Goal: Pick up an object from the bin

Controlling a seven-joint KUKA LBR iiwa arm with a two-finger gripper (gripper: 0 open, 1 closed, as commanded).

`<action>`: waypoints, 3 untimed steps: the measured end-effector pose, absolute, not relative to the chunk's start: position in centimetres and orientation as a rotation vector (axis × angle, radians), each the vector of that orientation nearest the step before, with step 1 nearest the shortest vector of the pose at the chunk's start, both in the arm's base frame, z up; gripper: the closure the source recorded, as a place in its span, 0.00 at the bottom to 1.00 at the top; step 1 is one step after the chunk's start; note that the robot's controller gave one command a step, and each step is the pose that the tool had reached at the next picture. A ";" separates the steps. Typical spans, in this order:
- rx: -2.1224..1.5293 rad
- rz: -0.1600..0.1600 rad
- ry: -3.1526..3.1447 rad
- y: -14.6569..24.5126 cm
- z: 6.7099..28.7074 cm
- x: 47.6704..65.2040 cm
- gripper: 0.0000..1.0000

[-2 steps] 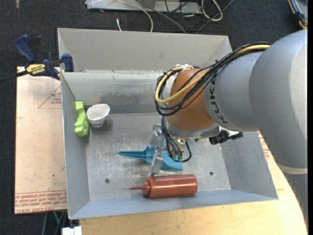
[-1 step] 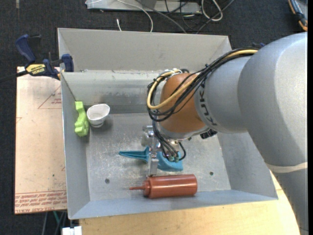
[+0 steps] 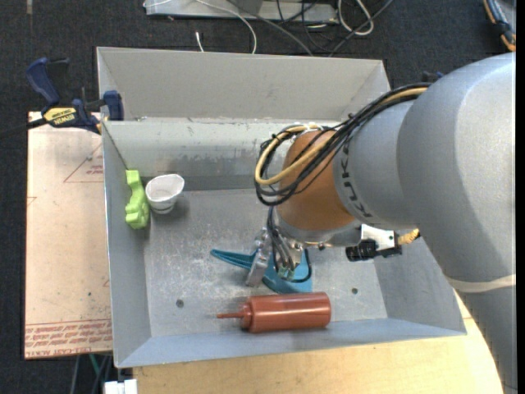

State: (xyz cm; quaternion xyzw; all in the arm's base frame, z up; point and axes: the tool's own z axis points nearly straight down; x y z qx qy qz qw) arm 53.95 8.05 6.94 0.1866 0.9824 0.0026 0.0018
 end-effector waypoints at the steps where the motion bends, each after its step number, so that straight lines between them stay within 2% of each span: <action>1: 0.585 0.008 3.083 8.1 6.9 54.0 1.00; 3: 0.583 0.008 3.087 8.1 10.1 53.9 1.00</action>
Offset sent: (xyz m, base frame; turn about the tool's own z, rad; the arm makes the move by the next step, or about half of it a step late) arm 0.0002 0.0000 0.0277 -0.0001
